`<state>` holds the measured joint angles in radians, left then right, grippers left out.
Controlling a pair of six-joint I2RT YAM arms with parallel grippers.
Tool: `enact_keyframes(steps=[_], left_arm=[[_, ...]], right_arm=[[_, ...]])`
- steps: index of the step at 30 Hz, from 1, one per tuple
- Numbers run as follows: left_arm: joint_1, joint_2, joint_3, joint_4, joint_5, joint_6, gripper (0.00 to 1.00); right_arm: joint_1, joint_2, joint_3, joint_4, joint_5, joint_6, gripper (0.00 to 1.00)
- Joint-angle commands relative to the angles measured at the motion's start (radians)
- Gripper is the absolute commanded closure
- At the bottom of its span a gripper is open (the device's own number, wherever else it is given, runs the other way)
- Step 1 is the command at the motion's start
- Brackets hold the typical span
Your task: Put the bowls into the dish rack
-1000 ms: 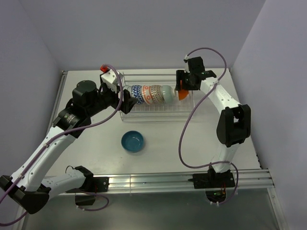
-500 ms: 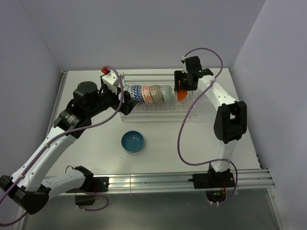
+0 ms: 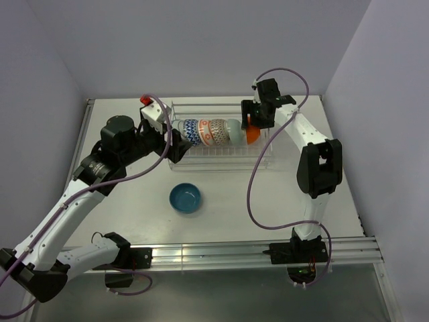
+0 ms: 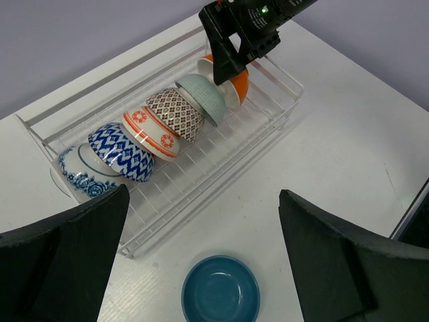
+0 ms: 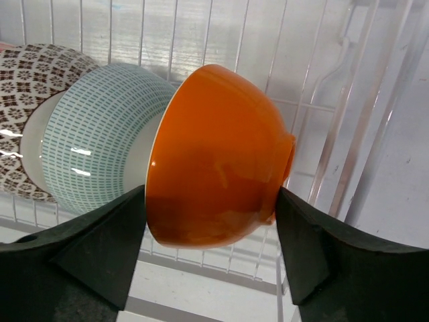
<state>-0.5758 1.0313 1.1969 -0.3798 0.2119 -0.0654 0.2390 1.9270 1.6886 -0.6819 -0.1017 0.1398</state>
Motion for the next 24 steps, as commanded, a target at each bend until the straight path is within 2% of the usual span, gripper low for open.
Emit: enact_keyframes(steps=[1, 15, 24], left_arm=[[0.005, -0.027, -0.006, 0.019, 0.015, 0.001, 0.01], [0.008, -0.05, -0.049, -0.021, 0.035, 0.03, 0.01], [0.017, -0.071, -0.163, -0.203, 0.179, 0.292, 0.03]], right_arm=[[0.01, -0.006, 0.06, -0.004, -0.006, 0.007, 0.16], [0.011, -0.062, 0.106, -0.038, -0.082, 0.024, 0.12], [0.011, -0.16, 0.14, -0.059, -0.133, 0.035, 0.05]])
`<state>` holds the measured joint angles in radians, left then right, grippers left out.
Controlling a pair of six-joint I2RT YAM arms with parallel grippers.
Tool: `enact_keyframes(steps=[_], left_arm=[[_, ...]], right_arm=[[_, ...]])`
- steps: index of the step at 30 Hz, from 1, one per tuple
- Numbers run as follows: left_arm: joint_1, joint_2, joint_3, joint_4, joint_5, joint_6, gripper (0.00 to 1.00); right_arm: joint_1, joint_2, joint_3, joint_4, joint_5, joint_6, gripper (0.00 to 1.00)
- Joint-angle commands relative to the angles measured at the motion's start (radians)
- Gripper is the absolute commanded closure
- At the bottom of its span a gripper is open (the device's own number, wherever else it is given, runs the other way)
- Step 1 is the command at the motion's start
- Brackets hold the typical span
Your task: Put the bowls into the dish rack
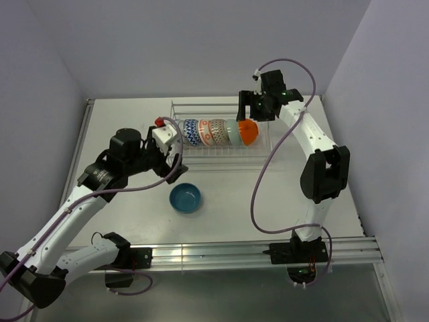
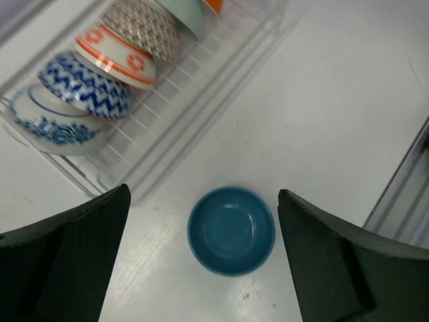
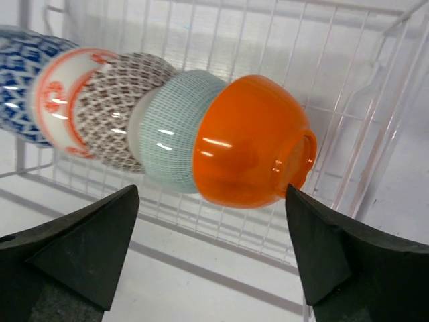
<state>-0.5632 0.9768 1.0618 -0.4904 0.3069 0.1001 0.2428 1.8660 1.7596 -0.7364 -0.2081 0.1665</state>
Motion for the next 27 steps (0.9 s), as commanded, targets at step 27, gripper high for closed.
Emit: enact_keyframes(steps=[27], left_arm=[[-0.119, 0.161, -0.427, -0.042, 0.101, 0.937, 0.19]], right_arm=[[-0.074, -0.398, -0.157, -0.047, -0.235, -0.004, 0.0]])
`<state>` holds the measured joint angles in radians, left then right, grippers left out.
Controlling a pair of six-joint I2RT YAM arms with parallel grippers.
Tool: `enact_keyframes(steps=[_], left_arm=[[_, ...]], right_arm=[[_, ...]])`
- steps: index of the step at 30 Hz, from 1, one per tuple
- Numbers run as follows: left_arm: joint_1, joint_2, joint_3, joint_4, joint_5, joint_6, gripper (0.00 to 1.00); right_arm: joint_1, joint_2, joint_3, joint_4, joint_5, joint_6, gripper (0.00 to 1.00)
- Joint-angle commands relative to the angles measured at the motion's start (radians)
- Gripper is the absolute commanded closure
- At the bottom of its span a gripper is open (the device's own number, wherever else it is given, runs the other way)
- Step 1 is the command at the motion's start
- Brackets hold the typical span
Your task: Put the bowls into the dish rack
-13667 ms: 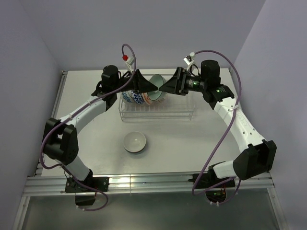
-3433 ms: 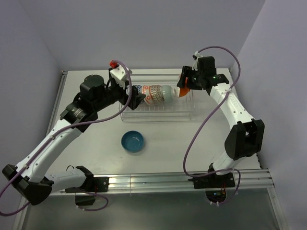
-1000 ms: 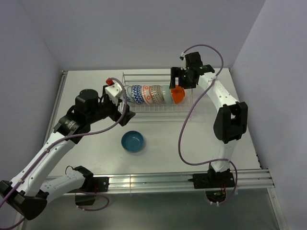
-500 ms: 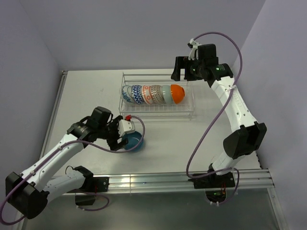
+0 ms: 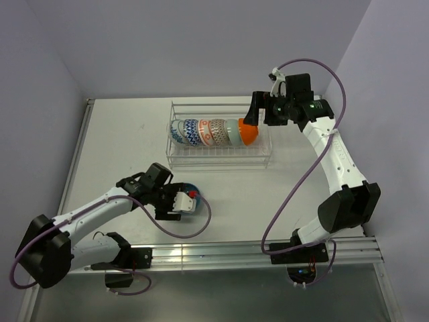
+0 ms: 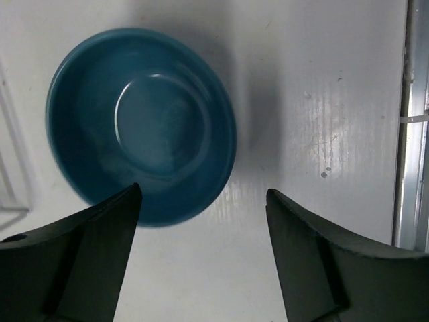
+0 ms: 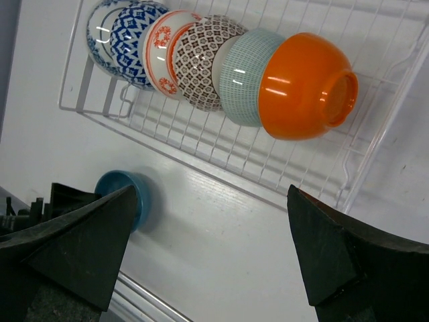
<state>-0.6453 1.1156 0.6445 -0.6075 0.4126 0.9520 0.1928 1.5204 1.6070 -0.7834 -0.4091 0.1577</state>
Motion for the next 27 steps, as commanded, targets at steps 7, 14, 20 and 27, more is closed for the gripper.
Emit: enact_keyframes(steps=[7, 14, 20, 27], left_arm=[[-0.096, 0.163, 0.029, 0.083, -0.003, 0.113, 0.35], [-0.123, 0.233, 0.061, 0.078, -0.018, 0.091, 0.6], [-0.145, 0.214, 0.072, 0.072, -0.017, 0.067, 0.94], [-0.183, 0.06, 0.136, 0.15, 0.009, -0.122, 1.0]], right_arm=[[-0.058, -0.066, -0.022, -0.013, -0.08, 0.011, 0.0], [-0.07, -0.085, -0.041, -0.007, -0.105, 0.026, 0.0], [-0.076, -0.097, -0.038, -0.017, -0.122, 0.022, 0.0], [-0.084, -0.17, -0.07, 0.039, -0.186, 0.052, 0.0]])
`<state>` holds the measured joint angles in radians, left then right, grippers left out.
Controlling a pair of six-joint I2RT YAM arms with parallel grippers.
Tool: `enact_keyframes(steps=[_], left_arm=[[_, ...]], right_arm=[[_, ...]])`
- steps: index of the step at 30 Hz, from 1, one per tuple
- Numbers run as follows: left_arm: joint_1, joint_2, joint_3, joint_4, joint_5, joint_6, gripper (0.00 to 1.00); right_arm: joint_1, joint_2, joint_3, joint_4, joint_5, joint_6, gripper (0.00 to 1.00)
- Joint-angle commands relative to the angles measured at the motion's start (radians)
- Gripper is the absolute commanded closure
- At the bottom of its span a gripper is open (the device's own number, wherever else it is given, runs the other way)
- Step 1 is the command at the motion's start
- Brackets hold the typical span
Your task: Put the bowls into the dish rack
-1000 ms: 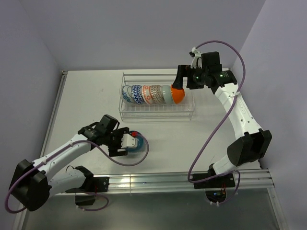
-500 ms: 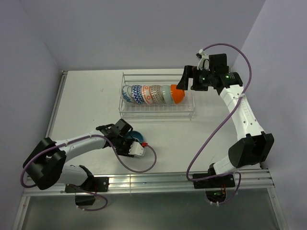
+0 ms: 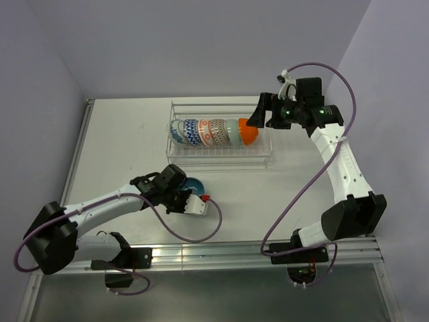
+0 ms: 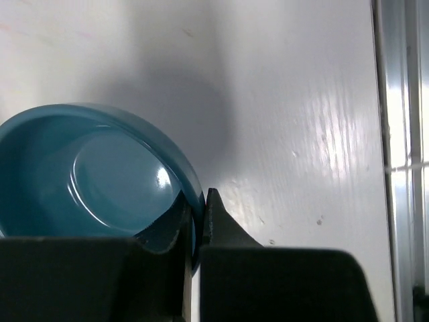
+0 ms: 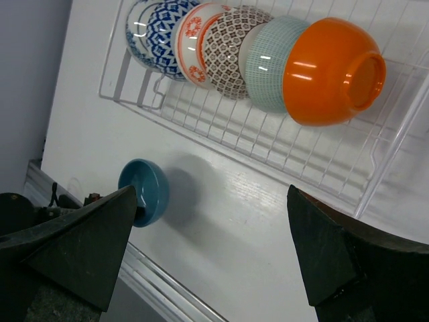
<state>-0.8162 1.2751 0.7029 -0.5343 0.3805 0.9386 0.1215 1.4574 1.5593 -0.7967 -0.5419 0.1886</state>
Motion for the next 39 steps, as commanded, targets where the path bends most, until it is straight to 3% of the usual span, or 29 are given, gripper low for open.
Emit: enact_keyframes(steps=[1, 8, 18, 26, 39], left_arm=[[-0.012, -0.118, 0.089, 0.118, 0.052, -0.142, 1.0], [-0.03, -0.246, 0.145, 0.435, 0.011, -0.51, 1.0], [-0.051, -0.134, 0.3, 0.77, -0.138, -0.82, 1.0], [-0.061, -0.034, 0.386, 0.859, -0.209, -0.909, 1.0], [-0.061, 0.078, 0.501, 0.886, -0.2, -1.051, 1.0]], right_arm=[[-0.014, -0.127, -0.039, 0.076, -0.068, 0.031, 0.0], [-0.019, -0.216, -0.085, 0.162, -0.165, 0.103, 0.0], [-0.019, -0.256, -0.159, 0.289, -0.293, 0.27, 0.02], [0.018, -0.238, -0.15, 0.304, -0.253, 0.314, 0.07], [0.132, -0.174, -0.073, 0.32, -0.231, 0.362, 0.1]])
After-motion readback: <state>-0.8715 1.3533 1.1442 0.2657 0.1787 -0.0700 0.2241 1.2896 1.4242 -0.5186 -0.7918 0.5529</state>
